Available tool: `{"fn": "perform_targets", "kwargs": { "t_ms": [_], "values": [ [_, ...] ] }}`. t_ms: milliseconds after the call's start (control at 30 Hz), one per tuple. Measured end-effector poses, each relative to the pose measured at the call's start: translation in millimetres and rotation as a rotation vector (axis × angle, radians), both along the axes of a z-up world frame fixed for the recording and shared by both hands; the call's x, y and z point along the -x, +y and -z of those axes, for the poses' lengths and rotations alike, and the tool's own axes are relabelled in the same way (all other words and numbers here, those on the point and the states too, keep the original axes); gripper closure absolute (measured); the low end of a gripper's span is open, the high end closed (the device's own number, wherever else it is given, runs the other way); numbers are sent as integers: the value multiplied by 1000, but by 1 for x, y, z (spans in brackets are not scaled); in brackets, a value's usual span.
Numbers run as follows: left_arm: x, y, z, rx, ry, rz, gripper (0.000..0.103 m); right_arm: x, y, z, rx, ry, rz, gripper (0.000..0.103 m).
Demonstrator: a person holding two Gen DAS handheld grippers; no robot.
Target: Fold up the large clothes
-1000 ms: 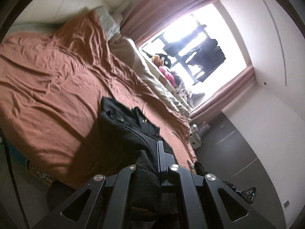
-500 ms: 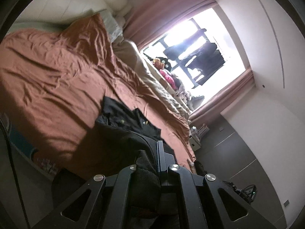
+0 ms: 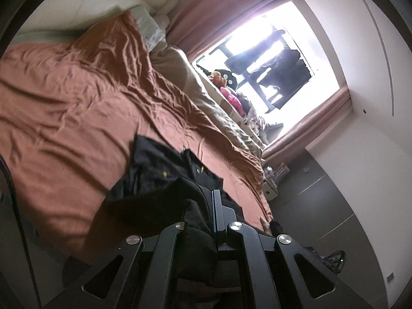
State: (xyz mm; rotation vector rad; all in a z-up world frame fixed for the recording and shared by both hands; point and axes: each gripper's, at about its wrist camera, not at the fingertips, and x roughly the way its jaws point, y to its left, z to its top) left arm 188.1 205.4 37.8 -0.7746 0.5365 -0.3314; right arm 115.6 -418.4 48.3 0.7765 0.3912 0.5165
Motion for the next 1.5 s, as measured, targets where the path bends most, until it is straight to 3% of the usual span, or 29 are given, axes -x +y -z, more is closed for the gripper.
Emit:
{"fn": "perform_targets", "kwargs": {
  "t_ms": [167,333,800,1033,1333,1500],
  "values": [
    [-46,-6,-30,-45,-21,0,100,-44,3,-24,16,-57,17,103],
    [-96,-12,-51,-85,-32,-7,100,-92,6,-39,20,-56,48,103],
    [-225,-23,-47,-112,24,-9,100,-202,26,-39,43,17,90,103],
    [-282,-20,-10,-114,96,-24,100,-254,34,-31,59,86,85,103],
    [-343,-15,85,-98,293,-32,100,-327,60,17,74,252,80,103],
    [-363,-17,117,-112,343,-35,99,-353,68,29,78,313,82,103]
  ]
}}
